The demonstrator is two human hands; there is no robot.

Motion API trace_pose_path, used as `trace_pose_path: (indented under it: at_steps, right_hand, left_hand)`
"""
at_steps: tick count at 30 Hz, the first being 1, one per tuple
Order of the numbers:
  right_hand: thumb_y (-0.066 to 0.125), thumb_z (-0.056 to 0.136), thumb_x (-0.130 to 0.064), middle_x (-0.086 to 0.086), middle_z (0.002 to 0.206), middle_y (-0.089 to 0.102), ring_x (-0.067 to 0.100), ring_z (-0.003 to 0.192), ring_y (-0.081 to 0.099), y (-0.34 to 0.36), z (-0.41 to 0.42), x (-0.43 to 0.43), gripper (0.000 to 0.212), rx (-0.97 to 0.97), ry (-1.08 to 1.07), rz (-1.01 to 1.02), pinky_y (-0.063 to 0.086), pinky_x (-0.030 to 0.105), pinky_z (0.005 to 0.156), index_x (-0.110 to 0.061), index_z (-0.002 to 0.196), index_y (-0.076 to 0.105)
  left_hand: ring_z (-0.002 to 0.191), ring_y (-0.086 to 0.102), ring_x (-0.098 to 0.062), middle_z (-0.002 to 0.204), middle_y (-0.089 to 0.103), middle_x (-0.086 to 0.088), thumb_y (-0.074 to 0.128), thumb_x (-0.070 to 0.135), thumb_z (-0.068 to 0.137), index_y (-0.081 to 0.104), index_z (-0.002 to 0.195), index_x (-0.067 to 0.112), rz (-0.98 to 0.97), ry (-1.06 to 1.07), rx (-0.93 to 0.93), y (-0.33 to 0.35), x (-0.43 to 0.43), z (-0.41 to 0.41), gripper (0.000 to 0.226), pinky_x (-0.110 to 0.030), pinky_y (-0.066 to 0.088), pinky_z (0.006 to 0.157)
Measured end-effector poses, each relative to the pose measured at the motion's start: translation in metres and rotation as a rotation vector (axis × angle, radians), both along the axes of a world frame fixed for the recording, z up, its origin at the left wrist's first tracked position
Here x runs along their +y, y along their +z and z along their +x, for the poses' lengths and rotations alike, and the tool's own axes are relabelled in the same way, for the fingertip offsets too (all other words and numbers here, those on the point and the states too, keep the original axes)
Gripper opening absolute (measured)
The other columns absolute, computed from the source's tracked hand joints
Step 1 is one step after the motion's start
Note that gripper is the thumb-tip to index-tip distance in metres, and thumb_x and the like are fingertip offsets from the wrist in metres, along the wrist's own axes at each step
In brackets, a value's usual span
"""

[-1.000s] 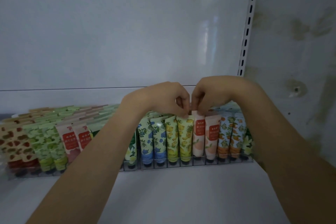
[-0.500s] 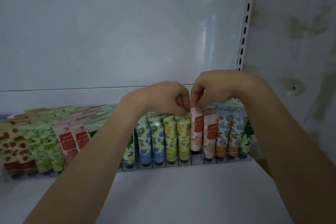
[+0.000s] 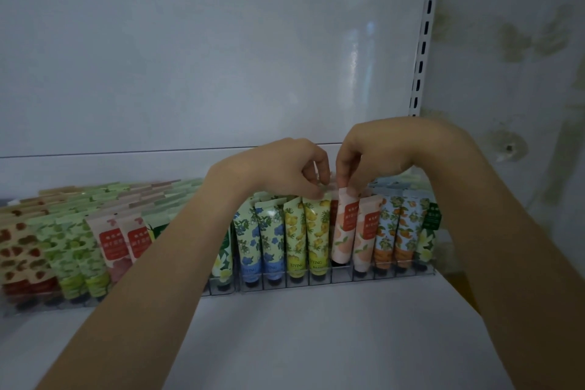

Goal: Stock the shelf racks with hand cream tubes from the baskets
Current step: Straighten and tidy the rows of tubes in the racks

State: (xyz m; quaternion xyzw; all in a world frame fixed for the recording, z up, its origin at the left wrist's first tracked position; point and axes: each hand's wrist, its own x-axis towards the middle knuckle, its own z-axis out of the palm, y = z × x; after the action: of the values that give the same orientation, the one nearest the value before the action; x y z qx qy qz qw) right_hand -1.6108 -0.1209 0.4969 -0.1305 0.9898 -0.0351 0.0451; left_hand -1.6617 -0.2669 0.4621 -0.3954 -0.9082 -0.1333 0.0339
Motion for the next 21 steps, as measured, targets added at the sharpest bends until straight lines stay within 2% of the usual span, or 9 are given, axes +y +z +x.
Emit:
trace_pose_path:
  at_steps: [4,8,11,13,16,21]
  right_hand:
    - [0.071,0.078,-0.017,-0.011,0.075,0.061,0.004,0.068,0.054,-0.006,-0.004,-0.007,0.021,-0.005,-0.016,0.044,0.041,0.018,0.057,-0.032,0.067,0.061]
    - [0.071,0.076,-0.016,-0.004,0.086,0.066,0.010,0.075,0.057,-0.012,-0.009,-0.013,0.013,0.022,-0.023,0.056,0.044,0.020,0.061,-0.028,0.075,0.067]
    - [0.071,0.078,-0.020,-0.004,0.092,0.068,0.011,0.083,0.060,-0.003,-0.006,0.000,0.011,0.048,-0.056,0.000,0.045,0.019,0.064,-0.028,0.086,0.071]
    - [0.071,0.079,-0.021,-0.008,0.091,0.067,0.009,0.084,0.059,0.002,-0.001,0.011,0.011,0.042,-0.075,-0.018,0.044,0.018,0.062,-0.032,0.079,0.068]
    - [0.072,0.078,-0.019,-0.011,0.084,0.065,0.006,0.079,0.058,0.000,0.000,0.018,0.017,-0.022,-0.096,-0.023,0.043,0.017,0.058,-0.033,0.072,0.065]
    - [0.069,0.080,-0.016,-0.013,0.076,0.061,0.004,0.070,0.055,-0.003,-0.007,0.014,0.018,-0.029,-0.088,-0.022,0.039,0.017,0.052,-0.032,0.072,0.066]
  left_hand:
    - [0.075,0.059,-0.010,0.084,0.064,0.006,0.068,0.023,0.080,0.058,0.091,0.024,-0.005,0.004,-0.001,0.000,0.000,0.001,0.016,-0.030,0.049,0.074]
    - [0.074,0.059,-0.010,0.087,0.065,0.004,0.068,0.023,0.080,0.060,0.099,0.019,-0.003,-0.001,-0.003,0.000,-0.001,0.001,0.021,-0.030,0.049,0.074]
    - [0.070,0.056,-0.003,0.081,0.062,0.010,0.067,0.024,0.081,0.060,0.098,0.022,-0.010,-0.006,-0.001,0.001,-0.001,0.001,0.018,-0.025,0.046,0.068]
    - [0.072,0.056,-0.002,0.086,0.064,0.009,0.065,0.026,0.083,0.061,0.095,0.024,0.012,-0.029,0.002,0.001,-0.002,0.000,0.012,-0.020,0.046,0.067]
    - [0.064,0.053,0.011,0.082,0.062,0.016,0.062,0.026,0.085,0.063,0.087,0.029,0.043,-0.070,0.006,0.000,0.000,0.002,0.003,-0.005,0.038,0.058]
    - [0.062,0.050,0.021,0.075,0.056,0.025,0.061,0.020,0.086,0.067,0.087,0.024,0.074,-0.111,0.011,-0.002,0.001,-0.001,0.007,0.001,0.035,0.055]
